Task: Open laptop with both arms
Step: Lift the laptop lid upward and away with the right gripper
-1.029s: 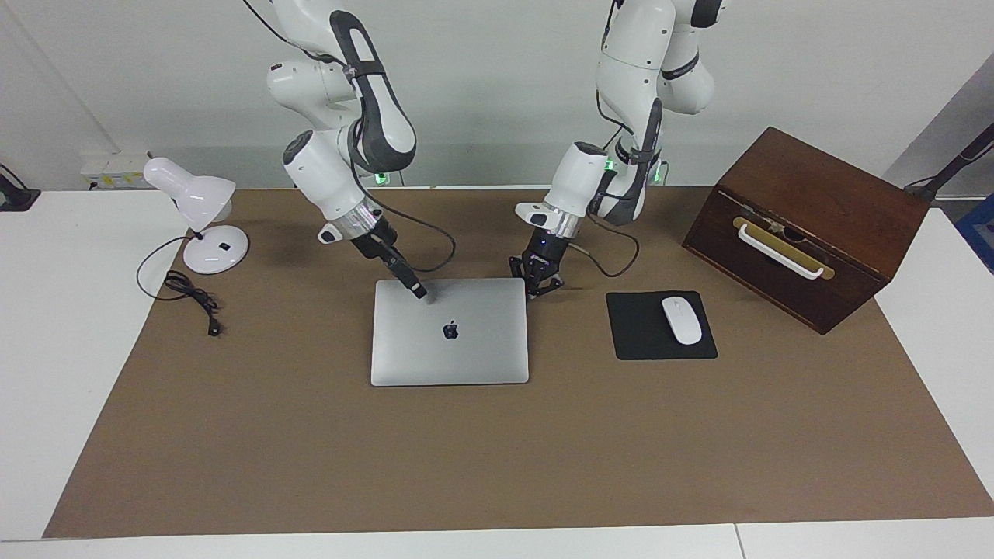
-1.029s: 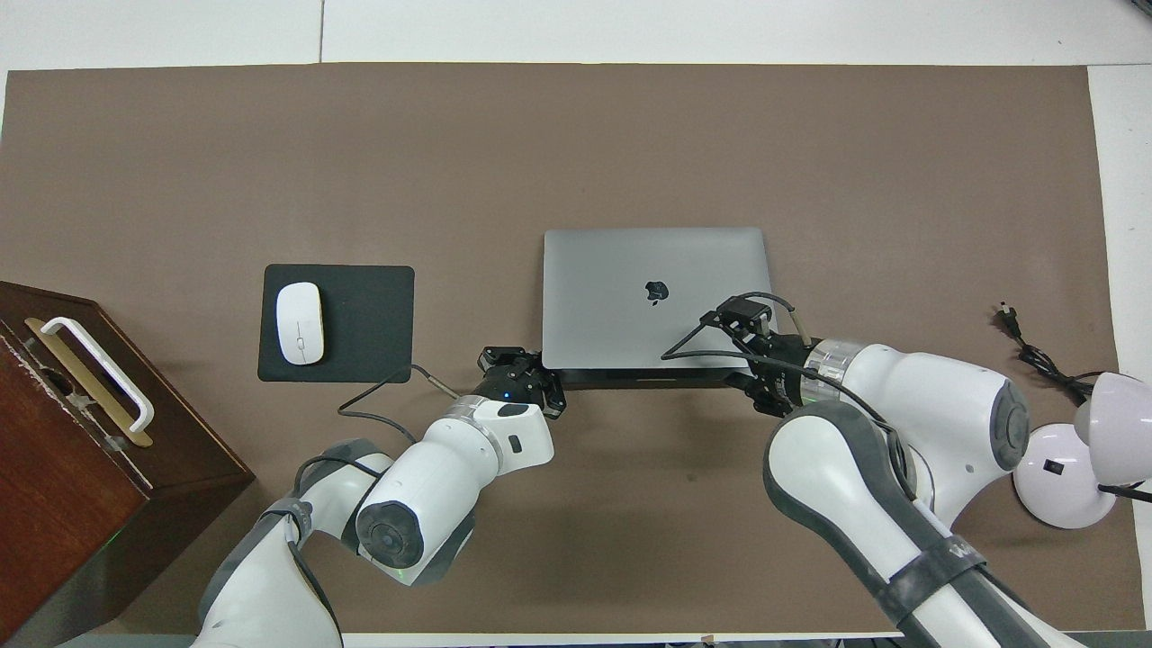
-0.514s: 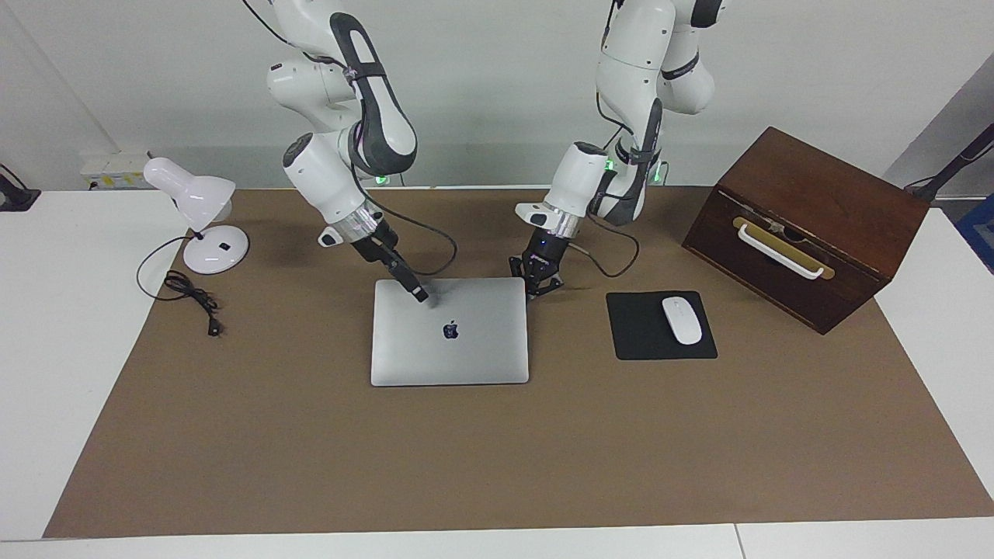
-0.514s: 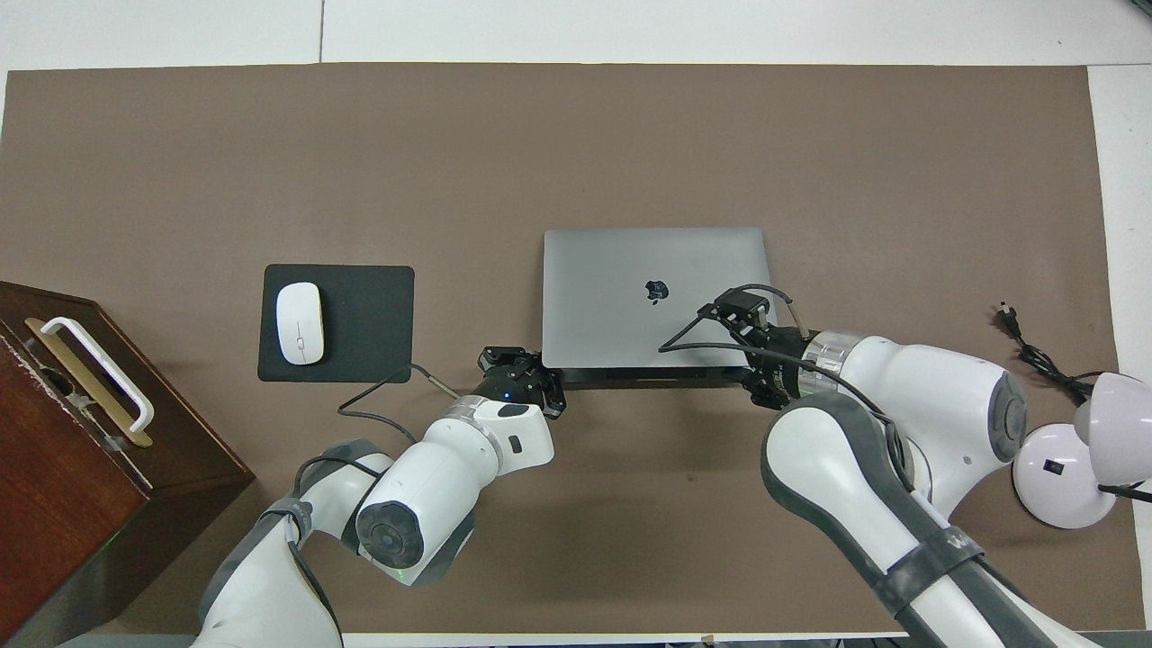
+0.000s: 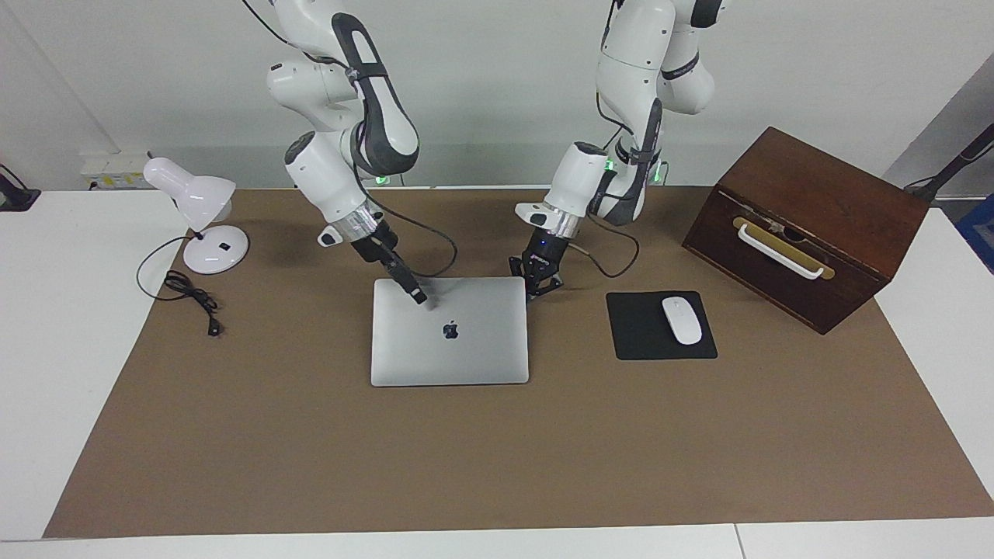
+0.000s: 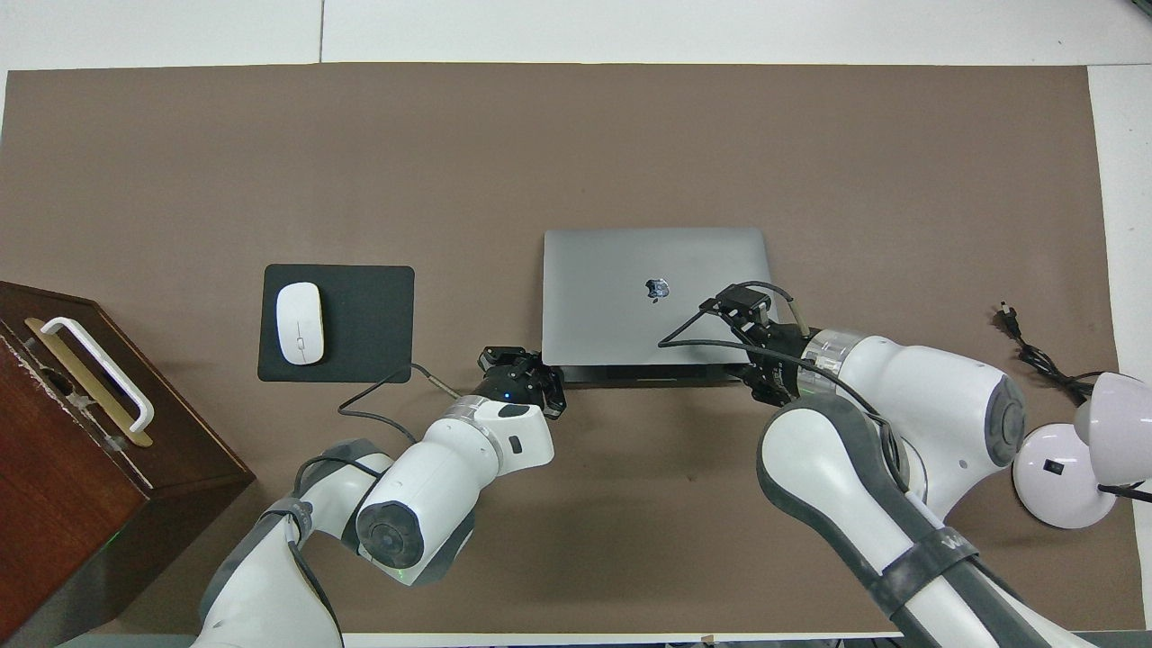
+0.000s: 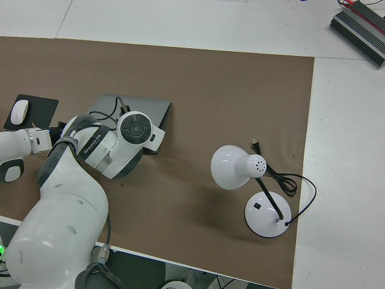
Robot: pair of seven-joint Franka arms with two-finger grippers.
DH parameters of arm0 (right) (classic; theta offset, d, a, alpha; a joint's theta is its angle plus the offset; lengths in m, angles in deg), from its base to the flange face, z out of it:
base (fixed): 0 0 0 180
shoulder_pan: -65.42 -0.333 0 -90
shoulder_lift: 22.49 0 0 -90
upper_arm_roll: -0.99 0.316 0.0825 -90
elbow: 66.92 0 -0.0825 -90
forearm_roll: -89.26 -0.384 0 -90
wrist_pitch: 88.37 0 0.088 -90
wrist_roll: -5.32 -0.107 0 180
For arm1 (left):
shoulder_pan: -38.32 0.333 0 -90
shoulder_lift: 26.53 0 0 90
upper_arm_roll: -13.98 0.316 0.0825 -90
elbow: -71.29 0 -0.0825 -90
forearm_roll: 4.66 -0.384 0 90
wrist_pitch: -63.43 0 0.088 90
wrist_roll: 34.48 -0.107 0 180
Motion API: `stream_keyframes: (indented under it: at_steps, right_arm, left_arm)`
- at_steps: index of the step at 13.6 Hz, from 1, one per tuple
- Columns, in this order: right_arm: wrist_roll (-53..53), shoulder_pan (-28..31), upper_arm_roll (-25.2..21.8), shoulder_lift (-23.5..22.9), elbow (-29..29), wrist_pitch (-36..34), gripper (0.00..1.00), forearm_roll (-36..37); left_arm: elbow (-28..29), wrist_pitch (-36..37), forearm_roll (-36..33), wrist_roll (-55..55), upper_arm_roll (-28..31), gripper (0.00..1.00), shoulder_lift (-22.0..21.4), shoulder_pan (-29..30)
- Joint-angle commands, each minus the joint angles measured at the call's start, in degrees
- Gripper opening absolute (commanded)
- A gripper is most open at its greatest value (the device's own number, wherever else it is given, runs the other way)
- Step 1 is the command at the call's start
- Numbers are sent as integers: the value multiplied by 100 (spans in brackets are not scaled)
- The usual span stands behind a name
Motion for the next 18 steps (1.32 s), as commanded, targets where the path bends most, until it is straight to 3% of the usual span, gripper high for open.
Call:
stream_keyframes:
  at_steps: [1, 9, 18]
  right_arm:
    - [76, -7, 25, -139, -205, 205, 100, -3]
    - [102, 2, 16, -499, -1110, 188, 100, 32]
    - [111, 195, -37, -771, -1822, 153, 100, 901]
  left_arm:
    - [-94, -113, -32, -80, 92, 0, 223, -127]
    - [-85, -113, -41, -124, 101, 0, 293, -127]
    - [-94, -113, -32, -159, 109, 0, 345, -127]
